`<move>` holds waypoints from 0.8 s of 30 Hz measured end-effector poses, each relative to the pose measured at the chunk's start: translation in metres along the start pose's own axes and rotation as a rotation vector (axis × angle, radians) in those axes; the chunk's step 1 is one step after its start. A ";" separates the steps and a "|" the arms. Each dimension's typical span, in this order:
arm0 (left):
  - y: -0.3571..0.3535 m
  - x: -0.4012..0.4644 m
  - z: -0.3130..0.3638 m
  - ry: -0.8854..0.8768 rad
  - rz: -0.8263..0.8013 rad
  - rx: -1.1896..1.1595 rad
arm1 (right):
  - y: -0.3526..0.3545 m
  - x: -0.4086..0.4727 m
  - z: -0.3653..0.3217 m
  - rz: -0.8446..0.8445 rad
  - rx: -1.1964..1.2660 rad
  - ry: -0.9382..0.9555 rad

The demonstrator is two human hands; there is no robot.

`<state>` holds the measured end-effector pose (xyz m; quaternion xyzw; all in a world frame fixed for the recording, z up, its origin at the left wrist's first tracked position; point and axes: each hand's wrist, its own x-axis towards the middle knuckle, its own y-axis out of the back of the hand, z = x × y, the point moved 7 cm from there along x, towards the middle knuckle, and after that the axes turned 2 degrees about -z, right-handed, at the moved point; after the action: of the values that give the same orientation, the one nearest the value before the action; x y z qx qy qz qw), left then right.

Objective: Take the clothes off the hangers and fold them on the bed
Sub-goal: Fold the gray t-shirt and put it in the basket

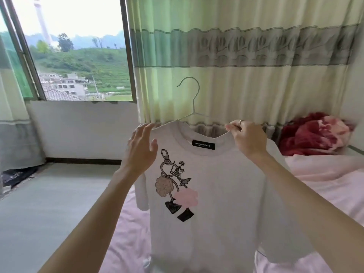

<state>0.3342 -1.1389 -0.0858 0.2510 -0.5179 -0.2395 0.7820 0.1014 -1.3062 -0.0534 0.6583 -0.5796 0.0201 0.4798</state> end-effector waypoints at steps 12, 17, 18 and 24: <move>-0.119 -0.040 -0.006 0.051 -0.118 -0.315 | -0.066 -0.057 0.094 -0.346 0.283 -0.125; -0.157 -0.079 -0.022 0.211 -0.202 -0.347 | -0.094 -0.089 0.151 -0.611 0.277 -0.208; -0.164 -0.087 -0.023 0.228 -0.228 -0.337 | -0.099 -0.095 0.159 -0.612 0.314 -0.236; -0.198 -0.116 -0.026 0.181 -0.335 -0.227 | -0.113 -0.099 0.183 -0.471 0.351 -0.285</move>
<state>0.2949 -1.2123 -0.3015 0.2644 -0.3665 -0.3993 0.7977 0.0611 -1.3676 -0.2783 0.8430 -0.4606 -0.0843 0.2646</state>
